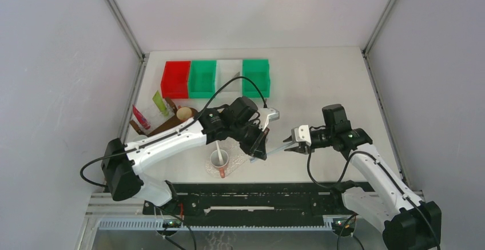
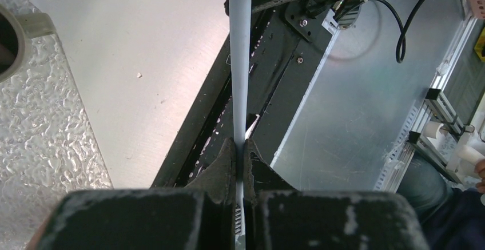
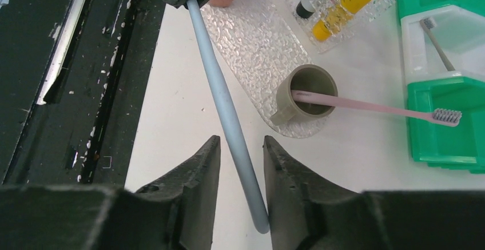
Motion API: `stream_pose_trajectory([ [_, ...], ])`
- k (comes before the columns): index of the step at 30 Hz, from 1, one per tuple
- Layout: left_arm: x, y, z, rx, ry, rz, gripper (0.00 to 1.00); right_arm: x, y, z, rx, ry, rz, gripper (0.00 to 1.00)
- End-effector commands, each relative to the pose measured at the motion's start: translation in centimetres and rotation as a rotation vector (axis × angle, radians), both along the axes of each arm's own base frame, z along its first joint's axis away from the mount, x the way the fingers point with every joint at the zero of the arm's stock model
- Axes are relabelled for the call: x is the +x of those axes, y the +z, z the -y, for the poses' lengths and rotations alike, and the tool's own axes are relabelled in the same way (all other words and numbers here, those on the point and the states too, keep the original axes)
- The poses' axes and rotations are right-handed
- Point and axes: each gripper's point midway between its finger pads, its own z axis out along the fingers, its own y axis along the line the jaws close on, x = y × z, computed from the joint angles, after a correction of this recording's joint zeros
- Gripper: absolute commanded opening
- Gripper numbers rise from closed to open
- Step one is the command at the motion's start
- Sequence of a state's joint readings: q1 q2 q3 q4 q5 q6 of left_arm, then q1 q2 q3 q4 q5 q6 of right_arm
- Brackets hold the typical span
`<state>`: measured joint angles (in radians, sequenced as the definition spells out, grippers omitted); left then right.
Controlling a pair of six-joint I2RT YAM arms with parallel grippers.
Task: Prepare toiletry sets of a toothbrush and toothpaste on the tray
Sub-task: Pick up the toothbrush from the storage box, then place the toothbrush in the cup.
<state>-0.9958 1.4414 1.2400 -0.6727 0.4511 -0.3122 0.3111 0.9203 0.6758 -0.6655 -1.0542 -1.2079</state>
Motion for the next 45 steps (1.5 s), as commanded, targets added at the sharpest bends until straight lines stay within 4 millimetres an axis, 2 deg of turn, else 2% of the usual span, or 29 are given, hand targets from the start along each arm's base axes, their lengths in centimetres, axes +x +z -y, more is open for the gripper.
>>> stream_pose_trajectory([
  [1, 0.3, 2.9, 1.4, -0.082, -0.041, 0.052, 0.0, -0.1, 0.2, -0.3, 0.006, 0.027, 0.026, 0.37],
  [6, 0.6, 3.2, 1.4, -0.095, -0.033, 0.079, 0.02, -0.2, 0.3, -0.3, 0.009, 0.031, 0.026, 0.2],
  [13, 1.4, 3.9, 1.0, -0.12, 0.008, 0.136, 0.29, -0.6, 0.8, -0.4, 0.023, 0.05, 0.03, 0.0],
  [18, 1.9, 5.7, 0.7, -0.2, 0.041, 0.217, 0.4, -1.0, 1.3, -0.4, 0.044, 0.064, 0.031, 0.0],
  [21, 2.2, 7.8, 0.3, -0.297, 0.067, 0.303, 0.42, -1.3, 1.6, -0.5, 0.055, 0.071, 0.025, 0.0],
  [23, 2.4, 9.3, -0.2, -0.369, 0.087, 0.369, 0.47, -1.4, 1.8, -0.4, 0.062, 0.072, 0.019, 0.0],
  [26, 2.6, 11.4, -1.3, -0.479, 0.132, 0.469, 0.56, -1.5, 2.3, -0.4, 0.074, 0.073, 0.01, 0.0],
  [27, 2.5, 13.0, -1.8, -0.55, 0.144, 0.515, 0.59, -1.5, 2.4, -0.4, 0.078, 0.07, 0.002, 0.0],
  [30, 2.1, 14.4, -2.9, -0.68, 0.175, 0.587, 0.71, -1.6, 3.1, -0.5, 0.099, 0.063, -0.017, 0.0],
  [35, 1.8, 15.0, -4.3, -0.837, 0.254, 0.616, 0.99, -1.3, 4.4, -0.6, 0.146, 0.029, -0.081, 0.0],
  [39, 1.9, 14.7, -4.9, -0.877, 0.305, 0.598, 1.0, -0.5, 5.7, -0.6, 0.191, -0.031, -0.15, 0.0],
  [45, 4.0, 14.3, -6.7, -0.925, 0.517, 0.551, 1.0, 0.3, 7.4, -0.2, 0.246, -0.105, -0.235, 0.0],
])
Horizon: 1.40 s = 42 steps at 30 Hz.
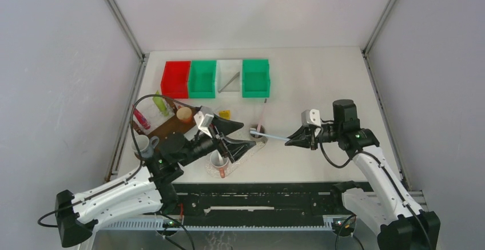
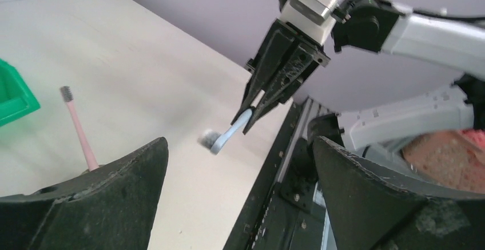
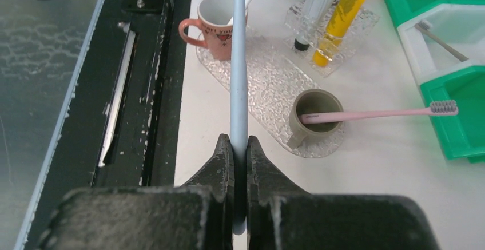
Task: Prepare toiletry sets of a toothbrush and toothpaste on the tray
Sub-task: Place the toothbrush in the cup.
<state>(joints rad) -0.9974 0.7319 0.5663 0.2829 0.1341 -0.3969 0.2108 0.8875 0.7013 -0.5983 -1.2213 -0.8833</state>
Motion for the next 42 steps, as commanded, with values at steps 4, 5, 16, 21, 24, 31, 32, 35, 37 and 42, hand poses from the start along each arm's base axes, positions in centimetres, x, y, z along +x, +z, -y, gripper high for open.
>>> stream_pose_trajectory([
  [4, 1.7, 2.7, -1.9, -0.302, 0.124, -0.078, 1.0, 1.0, 3.9, -0.3, 0.094, -0.041, -0.05, 0.0],
  [5, 1.6, 3.0, -1.9, -0.328, 0.115, -0.09, 1.0, 1.0, 4.0, -0.3, 0.096, -0.043, -0.059, 0.0],
  [16, 1.8, 4.0, 1.4, -0.419, 0.01, -0.244, 0.93, 1.8, 4.2, -0.4, 0.106, -0.085, -0.113, 0.0],
  [21, 2.5, 4.0, 2.4, -0.441, 0.006, -0.282, 0.86, 1.7, 4.2, -0.4, 0.108, -0.08, -0.116, 0.0],
  [24, 2.7, 4.4, 3.1, -0.458, -0.013, -0.284, 0.78, 1.6, 4.1, -0.5, 0.108, -0.076, -0.118, 0.0],
  [31, 2.8, 5.0, 5.2, -0.468, -0.078, -0.284, 0.6, 1.5, 4.1, -0.5, 0.109, -0.07, -0.119, 0.0],
  [32, 2.8, 5.0, 5.4, -0.468, -0.087, -0.284, 0.57, 1.5, 4.1, -0.5, 0.11, -0.069, -0.118, 0.0],
  [35, 2.9, 5.1, 6.0, -0.468, -0.103, -0.282, 0.47, 1.5, 4.1, -0.5, 0.11, -0.068, -0.119, 0.0],
  [37, 3.0, 4.9, 6.3, -0.462, -0.107, -0.282, 0.36, 1.4, 4.1, -0.5, 0.11, -0.063, -0.119, 0.0],
  [42, 3.2, 4.7, 6.3, -0.449, -0.113, -0.27, 0.0, 1.3, 4.0, -0.5, 0.109, -0.059, -0.116, 0.0],
])
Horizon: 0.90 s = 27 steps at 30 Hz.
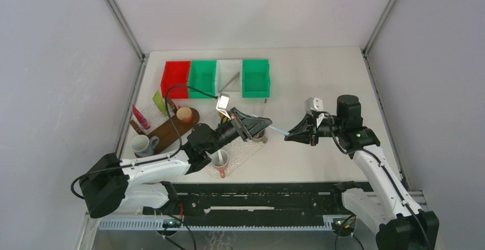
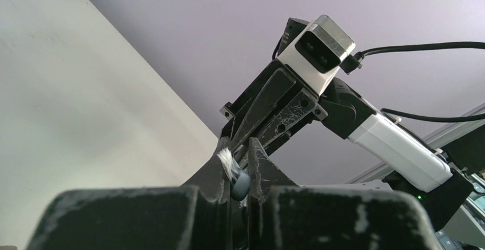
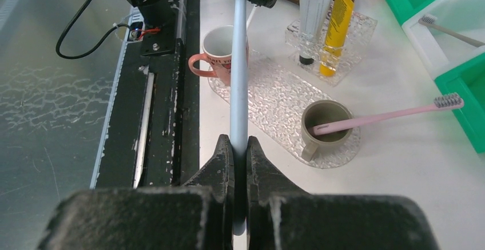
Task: Prepare toiletry sets of a toothbrush and toothpaste on the tray
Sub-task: Place the toothbrush in the cup.
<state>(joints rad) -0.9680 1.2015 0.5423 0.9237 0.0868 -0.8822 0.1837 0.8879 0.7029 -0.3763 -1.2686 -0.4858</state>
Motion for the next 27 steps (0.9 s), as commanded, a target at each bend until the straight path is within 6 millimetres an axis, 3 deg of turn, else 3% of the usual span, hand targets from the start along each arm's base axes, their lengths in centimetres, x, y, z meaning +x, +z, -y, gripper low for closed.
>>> stream_pose_trajectory([
  [1, -1.2, 4.9, 0.0, -0.117, -0.057, 0.093, 0.0, 0.4, 1.3, -0.1, 0.012, 0.008, 0.063, 0.01],
  [3, -1.0, 4.7, -0.4, -0.111, -0.043, 0.099, 0.0, 0.4, 1.3, -0.1, 0.01, 0.009, 0.066, 0.11],
  [8, -0.2, 3.8, -1.9, -0.079, -0.008, 0.093, 0.0, 0.1, 1.2, -0.1, 0.009, 0.016, 0.072, 0.47],
  [11, 0.3, 3.3, -3.1, -0.045, 0.021, 0.095, 0.0, 0.0, 1.2, -0.1, 0.009, 0.02, 0.076, 0.6],
  [20, 2.0, 1.4, -8.3, 0.187, 0.194, 0.134, 0.0, -0.1, 1.0, 0.0, 0.006, 0.027, 0.081, 0.67],
  [27, 3.3, 2.0, -14.1, 0.407, 0.425, 0.22, 0.0, 0.1, 0.7, 0.0, 0.0, 0.023, 0.078, 0.67],
])
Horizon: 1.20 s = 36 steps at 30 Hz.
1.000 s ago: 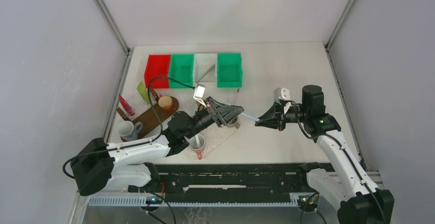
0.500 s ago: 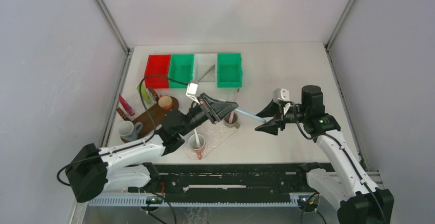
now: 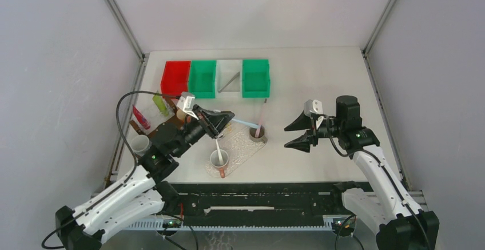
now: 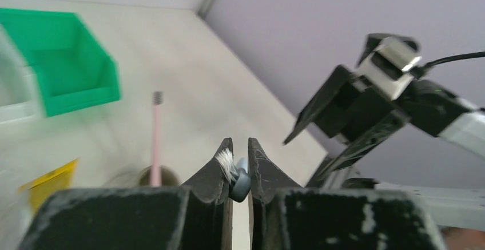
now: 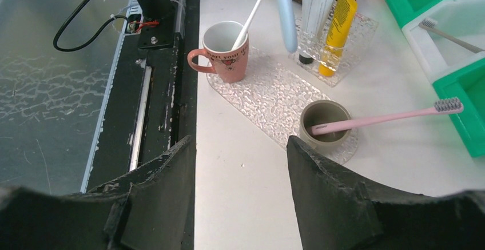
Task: Prepare toiletry sets of a toothbrush and toothpaste on the tray
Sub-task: Place the toothbrush in the cup.
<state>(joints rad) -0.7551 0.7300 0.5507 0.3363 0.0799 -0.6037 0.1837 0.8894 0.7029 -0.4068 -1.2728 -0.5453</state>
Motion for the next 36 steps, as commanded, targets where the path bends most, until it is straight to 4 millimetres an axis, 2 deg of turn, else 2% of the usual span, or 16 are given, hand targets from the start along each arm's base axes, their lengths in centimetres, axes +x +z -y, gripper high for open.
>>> stream_pose_trajectory([
  [1, 1.2, 1.0, -4.5, 0.179, 0.194, 0.077, 0.0, 0.2, 1.0, -0.1, 0.007, 0.01, 0.051, 0.67],
  [9, 2.6, 2.9, -10.8, 0.224, 0.474, 0.143, 0.0, 0.4, 0.7, 0.0, -0.001, 0.006, 0.045, 0.67],
  [15, 4.5, 3.5, -13.3, 0.238, 0.59, 0.136, 0.0, 0.5, 0.6, 0.0, -0.004, 0.004, 0.042, 0.67],
  [18, 5.8, 2.8, -14.2, 0.282, 0.626, 0.109, 0.0, 0.5, 0.5, 0.0, -0.007, 0.003, 0.042, 0.67],
  [22, 7.9, 1.7, -17.2, 0.32, 0.746, 0.055, 0.0, 0.5, 0.5, 0.0, -0.007, 0.003, 0.046, 0.67],
  [28, 10.7, -0.3, -20.5, 0.317, 0.85, -0.053, 0.0, 0.5, 0.4, 0.0, -0.01, 0.004, 0.045, 0.67],
  [36, 12.6, -3.3, -22.3, 0.407, 0.917, -0.166, 0.0, 0.7, 0.2, 0.0, -0.015, 0.0, 0.044, 0.67],
])
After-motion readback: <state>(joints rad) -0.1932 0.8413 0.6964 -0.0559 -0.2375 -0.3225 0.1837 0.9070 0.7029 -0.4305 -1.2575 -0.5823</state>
